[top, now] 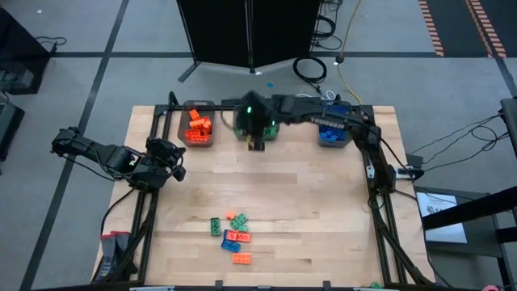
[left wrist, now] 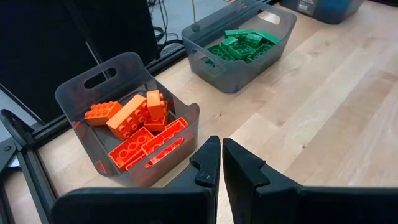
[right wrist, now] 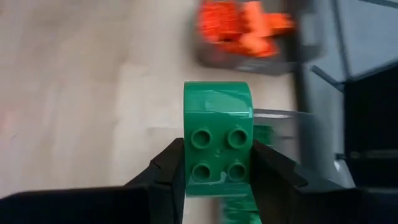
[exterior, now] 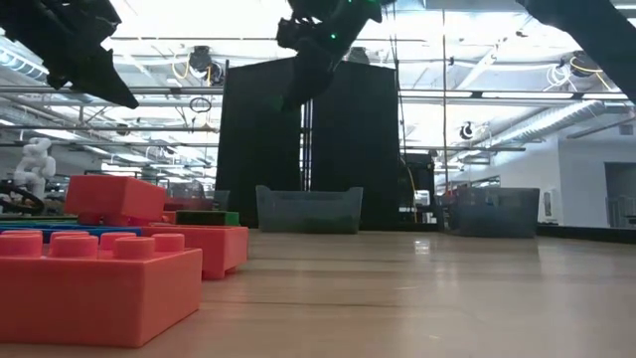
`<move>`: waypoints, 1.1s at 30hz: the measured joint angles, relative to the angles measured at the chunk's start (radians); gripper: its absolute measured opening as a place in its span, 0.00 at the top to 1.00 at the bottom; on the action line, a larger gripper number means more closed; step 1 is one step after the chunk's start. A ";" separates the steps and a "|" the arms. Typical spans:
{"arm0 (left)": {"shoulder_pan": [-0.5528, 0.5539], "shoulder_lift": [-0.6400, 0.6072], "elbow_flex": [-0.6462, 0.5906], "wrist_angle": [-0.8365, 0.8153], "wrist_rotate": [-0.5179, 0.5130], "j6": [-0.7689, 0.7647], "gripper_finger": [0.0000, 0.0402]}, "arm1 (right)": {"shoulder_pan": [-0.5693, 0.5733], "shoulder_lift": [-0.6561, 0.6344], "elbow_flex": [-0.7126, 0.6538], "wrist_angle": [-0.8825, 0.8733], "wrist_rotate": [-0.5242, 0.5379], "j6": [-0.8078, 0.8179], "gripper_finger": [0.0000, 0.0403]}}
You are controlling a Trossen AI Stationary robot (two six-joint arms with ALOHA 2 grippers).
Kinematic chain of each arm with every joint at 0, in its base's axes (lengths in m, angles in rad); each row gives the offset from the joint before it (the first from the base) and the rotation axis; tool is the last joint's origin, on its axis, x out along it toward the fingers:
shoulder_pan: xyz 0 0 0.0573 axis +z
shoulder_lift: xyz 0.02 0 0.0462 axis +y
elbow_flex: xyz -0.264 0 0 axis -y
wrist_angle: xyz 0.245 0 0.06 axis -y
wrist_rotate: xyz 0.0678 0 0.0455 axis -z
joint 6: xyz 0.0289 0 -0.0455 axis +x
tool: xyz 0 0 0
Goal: Sort blocks
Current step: Put the green piece into the middle black bin
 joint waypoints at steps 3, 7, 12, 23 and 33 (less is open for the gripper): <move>0.000 0.000 0.000 0.000 0.000 0.000 0.94 | -0.063 -0.001 0.022 0.011 0.001 0.026 0.70; 0.000 0.000 0.000 0.000 -0.001 0.000 0.94 | -0.143 -0.001 0.023 0.017 0.002 0.067 0.70; 0.000 0.000 0.000 0.000 -0.001 0.000 0.94 | -0.210 0.018 0.024 0.011 -0.002 0.090 0.70; 0.000 0.000 0.000 0.001 0.005 0.000 0.94 | -0.245 0.152 0.024 -0.031 -0.057 0.027 0.70; 0.000 0.001 0.000 0.002 0.005 -0.002 0.94 | -0.262 0.228 0.024 -0.067 -0.113 -0.075 0.70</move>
